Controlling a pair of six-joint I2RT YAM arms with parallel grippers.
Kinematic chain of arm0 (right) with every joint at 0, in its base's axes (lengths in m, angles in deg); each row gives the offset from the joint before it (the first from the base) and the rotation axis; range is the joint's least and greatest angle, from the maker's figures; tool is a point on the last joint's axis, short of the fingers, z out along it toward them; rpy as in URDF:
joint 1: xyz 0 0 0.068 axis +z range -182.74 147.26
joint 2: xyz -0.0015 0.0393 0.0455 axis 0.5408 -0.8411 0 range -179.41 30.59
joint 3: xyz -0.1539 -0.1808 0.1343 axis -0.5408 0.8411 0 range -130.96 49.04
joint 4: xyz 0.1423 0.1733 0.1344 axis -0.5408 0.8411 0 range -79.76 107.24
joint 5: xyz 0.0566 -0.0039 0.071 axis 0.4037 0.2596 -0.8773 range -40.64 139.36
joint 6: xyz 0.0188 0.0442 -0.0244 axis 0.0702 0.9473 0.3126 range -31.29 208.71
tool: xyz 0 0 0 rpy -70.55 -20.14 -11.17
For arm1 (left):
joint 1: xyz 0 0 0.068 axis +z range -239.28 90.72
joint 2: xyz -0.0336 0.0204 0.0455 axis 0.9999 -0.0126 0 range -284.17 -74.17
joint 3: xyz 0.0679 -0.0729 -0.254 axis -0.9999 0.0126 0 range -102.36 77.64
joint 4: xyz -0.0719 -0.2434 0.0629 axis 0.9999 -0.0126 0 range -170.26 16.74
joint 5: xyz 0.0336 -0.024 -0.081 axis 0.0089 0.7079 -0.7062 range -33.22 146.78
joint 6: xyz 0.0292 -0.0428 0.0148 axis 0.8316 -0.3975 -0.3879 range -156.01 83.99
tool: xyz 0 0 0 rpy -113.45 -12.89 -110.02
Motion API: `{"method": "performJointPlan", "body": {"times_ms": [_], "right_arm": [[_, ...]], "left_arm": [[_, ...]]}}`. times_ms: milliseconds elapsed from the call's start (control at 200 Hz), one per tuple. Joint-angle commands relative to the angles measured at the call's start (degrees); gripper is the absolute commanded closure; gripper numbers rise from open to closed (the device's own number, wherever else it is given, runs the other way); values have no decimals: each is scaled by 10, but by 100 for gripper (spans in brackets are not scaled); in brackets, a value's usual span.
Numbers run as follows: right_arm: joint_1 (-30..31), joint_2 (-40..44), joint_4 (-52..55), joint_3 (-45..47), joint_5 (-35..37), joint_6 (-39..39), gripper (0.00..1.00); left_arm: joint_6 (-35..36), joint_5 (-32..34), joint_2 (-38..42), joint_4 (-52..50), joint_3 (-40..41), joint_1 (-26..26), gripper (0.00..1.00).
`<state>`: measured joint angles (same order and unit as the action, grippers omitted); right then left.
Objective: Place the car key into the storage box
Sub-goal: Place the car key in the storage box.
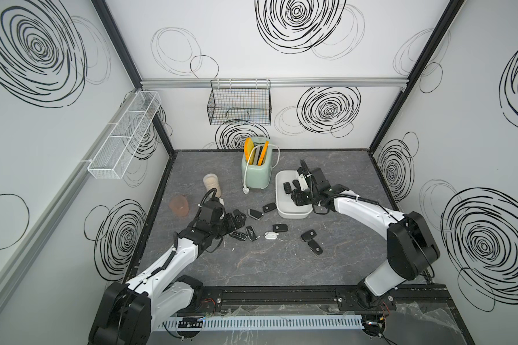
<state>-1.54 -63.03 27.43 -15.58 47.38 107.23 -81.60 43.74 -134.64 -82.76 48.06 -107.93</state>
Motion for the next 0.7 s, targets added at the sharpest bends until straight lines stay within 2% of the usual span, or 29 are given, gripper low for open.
{"method": "performJointPlan", "body": {"times_ms": [0,405,695], "right_arm": [[-10,-32,1,-33,44,-11,66],[-21,-155,-3,-98,100,-20,65],[-40,-194,-9,-104,101,-19,64]], "left_arm": [[16,1,-14,5,-36,-4,2],[33,16,-69,-21,-105,-7,2],[23,31,-71,-28,-107,-15,2]]}}
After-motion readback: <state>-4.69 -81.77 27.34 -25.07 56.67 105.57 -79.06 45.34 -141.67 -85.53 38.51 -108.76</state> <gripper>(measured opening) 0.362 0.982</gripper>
